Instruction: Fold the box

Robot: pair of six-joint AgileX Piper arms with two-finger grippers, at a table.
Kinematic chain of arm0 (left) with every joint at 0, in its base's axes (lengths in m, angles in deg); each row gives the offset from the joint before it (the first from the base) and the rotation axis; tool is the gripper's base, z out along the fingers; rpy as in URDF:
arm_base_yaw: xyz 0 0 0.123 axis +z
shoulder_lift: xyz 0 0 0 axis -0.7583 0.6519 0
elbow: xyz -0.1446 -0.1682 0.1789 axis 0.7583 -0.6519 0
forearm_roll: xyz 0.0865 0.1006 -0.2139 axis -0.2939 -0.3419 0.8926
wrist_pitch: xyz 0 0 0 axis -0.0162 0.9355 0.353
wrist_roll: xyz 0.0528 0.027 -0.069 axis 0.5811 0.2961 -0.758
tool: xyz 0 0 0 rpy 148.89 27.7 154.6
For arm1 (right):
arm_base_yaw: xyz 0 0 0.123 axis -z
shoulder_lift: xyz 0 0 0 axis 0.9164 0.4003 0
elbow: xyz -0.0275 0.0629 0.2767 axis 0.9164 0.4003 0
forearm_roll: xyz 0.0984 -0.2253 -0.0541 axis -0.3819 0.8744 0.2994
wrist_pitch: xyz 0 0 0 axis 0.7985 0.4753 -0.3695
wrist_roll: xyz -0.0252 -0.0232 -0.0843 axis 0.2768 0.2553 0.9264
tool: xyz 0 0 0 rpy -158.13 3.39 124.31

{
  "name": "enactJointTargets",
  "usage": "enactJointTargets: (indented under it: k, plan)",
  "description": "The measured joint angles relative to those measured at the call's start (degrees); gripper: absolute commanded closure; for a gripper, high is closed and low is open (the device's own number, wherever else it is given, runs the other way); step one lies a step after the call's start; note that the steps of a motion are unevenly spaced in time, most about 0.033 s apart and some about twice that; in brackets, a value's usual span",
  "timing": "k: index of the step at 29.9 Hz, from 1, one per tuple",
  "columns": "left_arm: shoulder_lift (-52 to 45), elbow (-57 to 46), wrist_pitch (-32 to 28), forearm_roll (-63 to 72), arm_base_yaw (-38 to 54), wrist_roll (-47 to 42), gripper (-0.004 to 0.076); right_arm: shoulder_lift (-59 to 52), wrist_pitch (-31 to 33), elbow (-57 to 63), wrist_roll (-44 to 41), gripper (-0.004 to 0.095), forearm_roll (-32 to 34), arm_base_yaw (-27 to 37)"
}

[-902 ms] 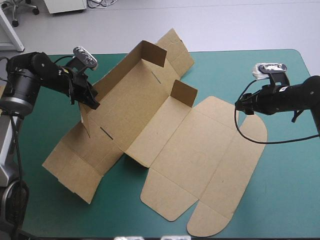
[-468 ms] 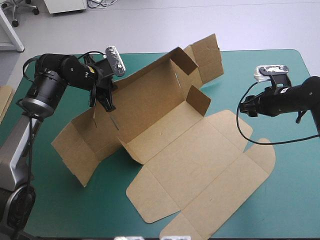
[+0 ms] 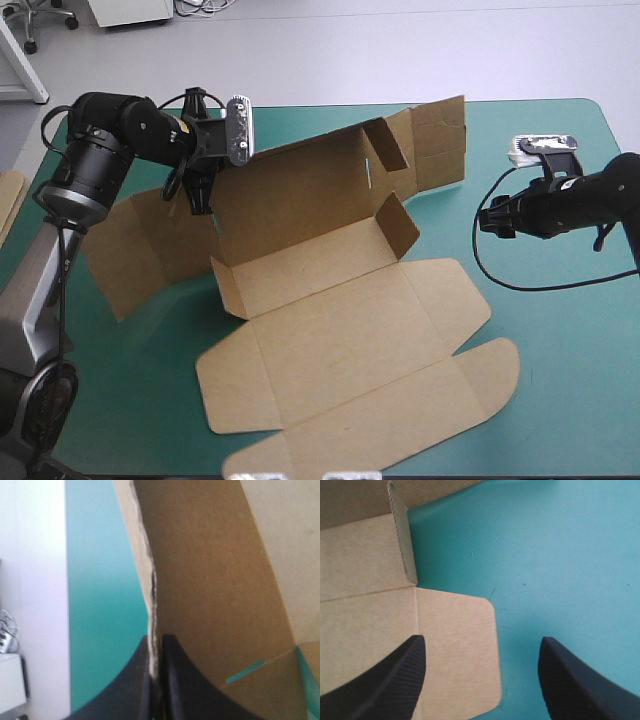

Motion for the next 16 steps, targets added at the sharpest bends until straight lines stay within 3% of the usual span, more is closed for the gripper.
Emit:
enactJointTargets:
  k: [7, 12, 16]
  plan:
    - [1.86, 9.46, 2.48, 3.47, 0.00, 5.61, 0.0724, 0.00, 0.35, -0.39, -0.77, 0.0331, 0.01, 0.00]
    - [3.32, 7.44, 3.36, 3.42, -0.42, 5.69, 0.0734, -0.10, 0.68, -0.39, -1.61, 0.0333, 0.27, 0.00]
    - [3.42, 2.76, -0.78, -0.63, -2.81, 0.52, 0.0734, -1.79, -1.52, -0.39, -1.79, 0.0333, 0.62, 0.00]
